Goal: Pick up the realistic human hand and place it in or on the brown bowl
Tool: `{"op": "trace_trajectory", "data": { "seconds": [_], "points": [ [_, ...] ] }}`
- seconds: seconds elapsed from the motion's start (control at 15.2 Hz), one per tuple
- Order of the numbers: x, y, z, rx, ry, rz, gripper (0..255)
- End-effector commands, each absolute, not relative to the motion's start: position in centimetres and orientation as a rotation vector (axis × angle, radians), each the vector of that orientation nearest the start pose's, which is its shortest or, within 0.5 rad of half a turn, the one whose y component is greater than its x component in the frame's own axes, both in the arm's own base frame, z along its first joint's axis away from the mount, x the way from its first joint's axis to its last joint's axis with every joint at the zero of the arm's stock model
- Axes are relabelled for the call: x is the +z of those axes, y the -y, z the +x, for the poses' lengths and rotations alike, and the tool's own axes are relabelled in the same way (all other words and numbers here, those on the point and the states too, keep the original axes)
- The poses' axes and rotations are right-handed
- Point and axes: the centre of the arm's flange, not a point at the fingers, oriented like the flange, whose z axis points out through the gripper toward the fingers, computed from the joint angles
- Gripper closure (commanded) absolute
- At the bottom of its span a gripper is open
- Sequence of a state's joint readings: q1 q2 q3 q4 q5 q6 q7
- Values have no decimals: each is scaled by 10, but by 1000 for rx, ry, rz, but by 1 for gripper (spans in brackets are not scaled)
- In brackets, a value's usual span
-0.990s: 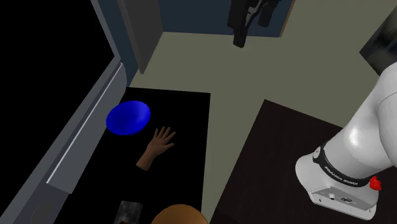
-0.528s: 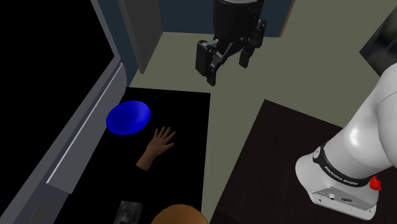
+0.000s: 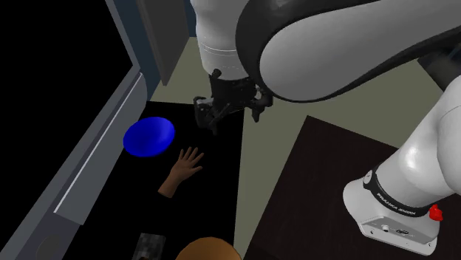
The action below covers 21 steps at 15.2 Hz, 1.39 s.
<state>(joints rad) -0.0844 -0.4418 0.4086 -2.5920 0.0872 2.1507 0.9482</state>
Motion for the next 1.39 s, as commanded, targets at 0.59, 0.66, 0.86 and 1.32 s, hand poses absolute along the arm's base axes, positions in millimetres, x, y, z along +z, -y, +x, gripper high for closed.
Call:
{"op": "trace_trajectory", "data": {
  "seconds": [0.59,0.66,0.86,1.32],
  "points": [
    [277,-183,451,-57,-1675,-2778,0],
    [266,-187,459,-56,-1721,-2750,0],
    [235,-196,483,-56,-1858,-2662,0],
    [163,-207,542,-54,-2159,-2430,0]
  ]
}}
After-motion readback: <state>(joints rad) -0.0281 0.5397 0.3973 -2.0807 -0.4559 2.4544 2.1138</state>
